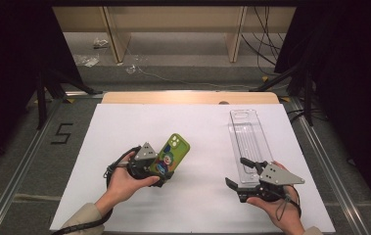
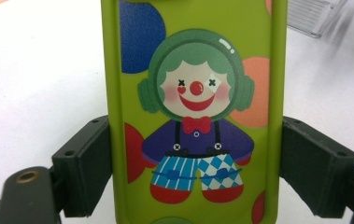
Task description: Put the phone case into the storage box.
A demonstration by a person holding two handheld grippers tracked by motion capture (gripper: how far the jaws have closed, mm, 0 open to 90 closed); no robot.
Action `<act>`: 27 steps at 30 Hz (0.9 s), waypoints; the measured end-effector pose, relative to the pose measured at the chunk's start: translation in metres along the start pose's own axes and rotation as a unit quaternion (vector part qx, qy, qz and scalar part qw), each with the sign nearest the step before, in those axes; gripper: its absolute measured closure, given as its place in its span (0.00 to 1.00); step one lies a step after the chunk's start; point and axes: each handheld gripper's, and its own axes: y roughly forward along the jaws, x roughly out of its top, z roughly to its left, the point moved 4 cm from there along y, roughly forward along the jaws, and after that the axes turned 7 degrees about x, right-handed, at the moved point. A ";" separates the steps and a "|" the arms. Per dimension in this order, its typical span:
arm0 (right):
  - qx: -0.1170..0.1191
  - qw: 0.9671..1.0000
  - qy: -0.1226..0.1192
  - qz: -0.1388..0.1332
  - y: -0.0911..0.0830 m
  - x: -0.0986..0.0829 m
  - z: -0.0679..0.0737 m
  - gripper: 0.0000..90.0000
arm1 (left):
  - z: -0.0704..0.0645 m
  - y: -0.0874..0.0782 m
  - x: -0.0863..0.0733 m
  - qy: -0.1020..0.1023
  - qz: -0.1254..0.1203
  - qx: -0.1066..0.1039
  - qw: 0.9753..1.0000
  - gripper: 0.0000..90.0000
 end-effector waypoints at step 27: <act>0.003 1.000 0.014 0.000 0.024 0.013 -0.001 0.20 | -0.017 -0.004 0.000 0.011 -0.018 0.002 1.000 0.18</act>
